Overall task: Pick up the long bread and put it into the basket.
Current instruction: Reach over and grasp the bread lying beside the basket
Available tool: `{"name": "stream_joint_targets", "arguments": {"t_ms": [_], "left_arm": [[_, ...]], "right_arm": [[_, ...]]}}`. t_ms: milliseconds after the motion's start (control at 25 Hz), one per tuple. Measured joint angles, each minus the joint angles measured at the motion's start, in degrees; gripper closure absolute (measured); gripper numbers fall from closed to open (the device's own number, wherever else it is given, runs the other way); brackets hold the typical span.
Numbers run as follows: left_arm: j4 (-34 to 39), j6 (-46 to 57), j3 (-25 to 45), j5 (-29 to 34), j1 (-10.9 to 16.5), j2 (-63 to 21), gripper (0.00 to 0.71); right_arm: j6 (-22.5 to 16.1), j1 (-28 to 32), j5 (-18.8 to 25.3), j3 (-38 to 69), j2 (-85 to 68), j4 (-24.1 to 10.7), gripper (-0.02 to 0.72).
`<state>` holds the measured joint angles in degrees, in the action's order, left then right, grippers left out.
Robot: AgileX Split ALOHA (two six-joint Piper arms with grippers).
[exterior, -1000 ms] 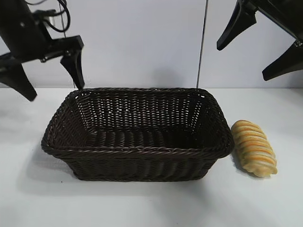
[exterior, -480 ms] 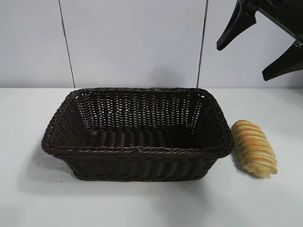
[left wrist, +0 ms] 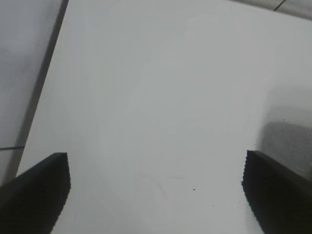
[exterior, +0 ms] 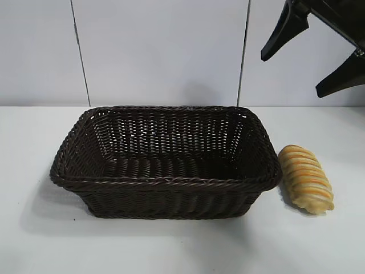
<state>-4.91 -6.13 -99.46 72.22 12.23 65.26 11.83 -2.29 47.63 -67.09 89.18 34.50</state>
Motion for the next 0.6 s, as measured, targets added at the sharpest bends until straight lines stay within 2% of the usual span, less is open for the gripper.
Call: {"name": "stream_joint_targets", "arguments": {"t_ms": [120,200,600], "left_arm": [[-0.55,-0.50,3.64,-0.01,-4.28,-8.60,0.016],[-0.55,-1.38,7.63,-0.35,-6.01,-14.32,0.016],[-1.03,-2.23,37.81,-5.95,-6.37,-42.30,0.017]], "right_arm": [[0.00,0.00,0.00,0.00,0.00,0.00,0.009],[0.00,0.00,0.00,0.00,0.00,0.00,0.009],[0.00,0.00,0.26,0.00,0.00,0.00,0.009]]}}
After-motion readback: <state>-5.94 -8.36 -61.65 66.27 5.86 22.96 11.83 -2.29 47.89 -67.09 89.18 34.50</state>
